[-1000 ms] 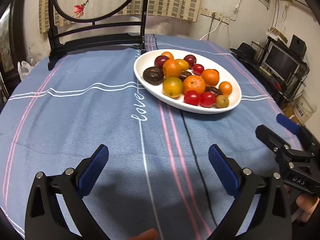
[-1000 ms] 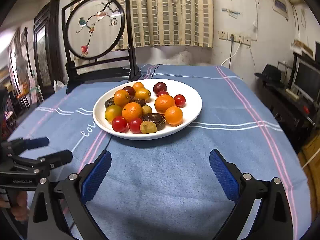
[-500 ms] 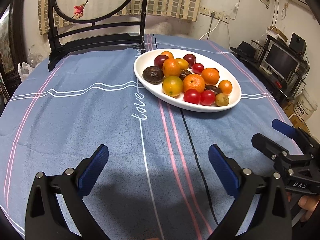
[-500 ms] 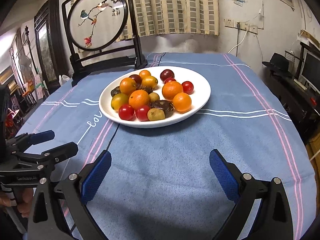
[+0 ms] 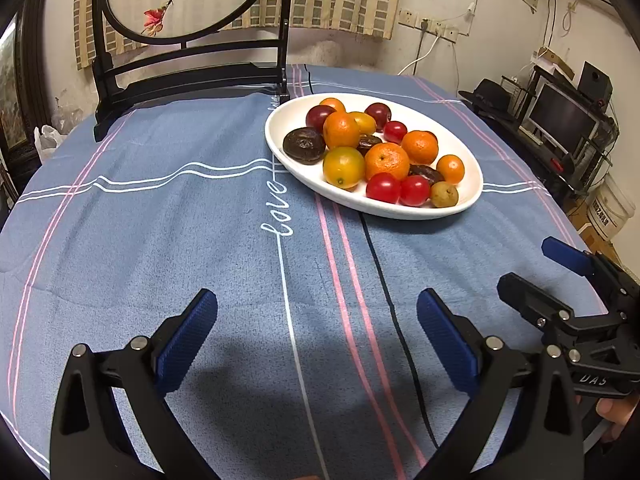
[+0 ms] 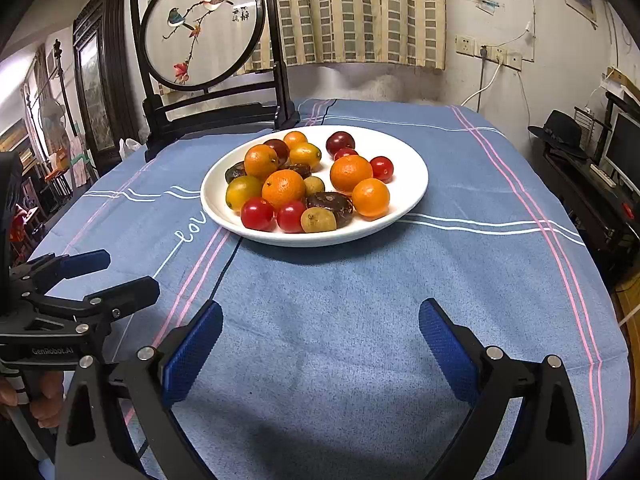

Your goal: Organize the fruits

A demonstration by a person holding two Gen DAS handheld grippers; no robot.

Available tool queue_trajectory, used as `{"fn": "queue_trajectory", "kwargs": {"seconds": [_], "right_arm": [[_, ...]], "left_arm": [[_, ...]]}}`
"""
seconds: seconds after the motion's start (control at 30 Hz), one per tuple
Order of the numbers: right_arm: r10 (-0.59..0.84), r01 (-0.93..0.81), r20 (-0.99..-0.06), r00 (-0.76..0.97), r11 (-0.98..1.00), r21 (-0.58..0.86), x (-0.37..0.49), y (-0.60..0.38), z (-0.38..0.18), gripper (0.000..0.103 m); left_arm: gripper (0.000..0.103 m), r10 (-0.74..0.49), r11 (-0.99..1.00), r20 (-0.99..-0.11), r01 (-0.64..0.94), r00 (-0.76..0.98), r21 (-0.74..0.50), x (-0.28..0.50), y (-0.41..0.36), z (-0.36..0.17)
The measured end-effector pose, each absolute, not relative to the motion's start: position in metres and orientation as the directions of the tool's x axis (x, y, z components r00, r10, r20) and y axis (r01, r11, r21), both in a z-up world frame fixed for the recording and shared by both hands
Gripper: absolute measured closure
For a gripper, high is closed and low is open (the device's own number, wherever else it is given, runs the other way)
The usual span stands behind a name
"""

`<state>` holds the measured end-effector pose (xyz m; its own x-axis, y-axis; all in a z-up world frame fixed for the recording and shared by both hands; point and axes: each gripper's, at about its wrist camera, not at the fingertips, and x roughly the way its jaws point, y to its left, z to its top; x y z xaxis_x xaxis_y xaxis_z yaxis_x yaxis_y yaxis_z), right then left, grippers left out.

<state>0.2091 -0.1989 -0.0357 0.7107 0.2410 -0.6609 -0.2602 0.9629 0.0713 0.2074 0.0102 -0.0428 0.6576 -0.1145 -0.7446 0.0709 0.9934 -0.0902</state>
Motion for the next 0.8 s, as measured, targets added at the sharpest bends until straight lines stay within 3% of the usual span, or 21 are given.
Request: {"fn": "queue_trajectory", "kwargs": {"seconds": [0.8], "right_arm": [[0.239,-0.264,-0.667,0.705,0.962,0.066,0.2097,-0.1983,-0.0387,0.004]], "left_arm": [[0.005,-0.113,0.993,-0.756,0.065,0.644,-0.094,0.2105,0.0110,-0.0472]]}}
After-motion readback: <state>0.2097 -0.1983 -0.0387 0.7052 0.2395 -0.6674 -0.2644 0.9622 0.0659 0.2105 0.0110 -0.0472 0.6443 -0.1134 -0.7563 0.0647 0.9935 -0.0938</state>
